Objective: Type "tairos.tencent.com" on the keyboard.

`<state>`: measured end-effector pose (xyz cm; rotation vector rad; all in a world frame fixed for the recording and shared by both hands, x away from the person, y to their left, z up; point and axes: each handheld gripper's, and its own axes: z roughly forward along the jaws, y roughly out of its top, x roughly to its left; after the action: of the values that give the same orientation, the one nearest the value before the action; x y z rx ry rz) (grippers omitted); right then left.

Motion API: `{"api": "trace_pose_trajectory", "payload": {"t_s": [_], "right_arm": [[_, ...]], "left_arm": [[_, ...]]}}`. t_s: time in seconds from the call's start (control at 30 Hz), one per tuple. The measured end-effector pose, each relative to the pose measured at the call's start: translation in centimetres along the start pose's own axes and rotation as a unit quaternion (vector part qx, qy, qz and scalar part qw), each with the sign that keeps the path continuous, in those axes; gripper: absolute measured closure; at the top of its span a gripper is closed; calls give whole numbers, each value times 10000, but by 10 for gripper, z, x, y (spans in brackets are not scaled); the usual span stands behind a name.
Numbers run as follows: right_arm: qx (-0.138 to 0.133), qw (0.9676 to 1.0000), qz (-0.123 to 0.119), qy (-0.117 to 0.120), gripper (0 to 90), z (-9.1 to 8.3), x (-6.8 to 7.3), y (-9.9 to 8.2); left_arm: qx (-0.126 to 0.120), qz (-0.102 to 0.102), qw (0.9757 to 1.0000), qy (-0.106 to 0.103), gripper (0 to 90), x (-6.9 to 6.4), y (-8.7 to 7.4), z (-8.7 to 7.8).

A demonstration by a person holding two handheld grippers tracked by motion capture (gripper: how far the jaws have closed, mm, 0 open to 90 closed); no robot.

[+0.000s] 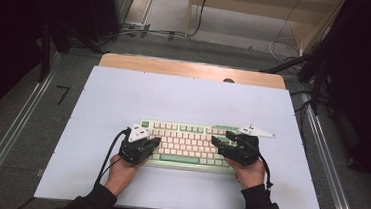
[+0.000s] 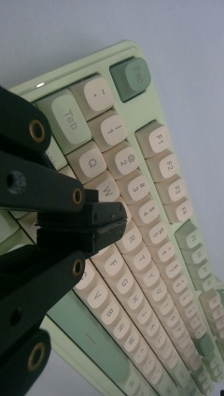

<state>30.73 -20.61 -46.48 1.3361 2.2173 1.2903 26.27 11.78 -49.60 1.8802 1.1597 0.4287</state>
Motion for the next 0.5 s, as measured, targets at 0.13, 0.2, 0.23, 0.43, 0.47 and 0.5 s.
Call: {"api": "trace_pose_trajectory", "payload": {"t_s": [0.13,0.2,0.23,0.43,0.47,0.5], "right_arm": [[8,10000,2,-4,334,0,0,0],[20,10000,-16,-5,334,1,0,0],[26,10000,-14,-9,334,1,1,0],[1,10000,-9,-14,335,0,0,0],[1,10000,-9,-14,335,0,0,0],[4,10000,-10,-17,335,0,0,0]], "left_arm": [[78,-4,10000,-8,899,0,1,2],[124,-14,9999,-4,899,-1,0,4],[129,-13,9999,-3,899,-1,1,4],[-360,-241,9989,-193,776,2,7,-14],[-457,-270,9984,-180,776,2,7,-18],[-546,-291,9980,-159,728,3,7,-22]]}}
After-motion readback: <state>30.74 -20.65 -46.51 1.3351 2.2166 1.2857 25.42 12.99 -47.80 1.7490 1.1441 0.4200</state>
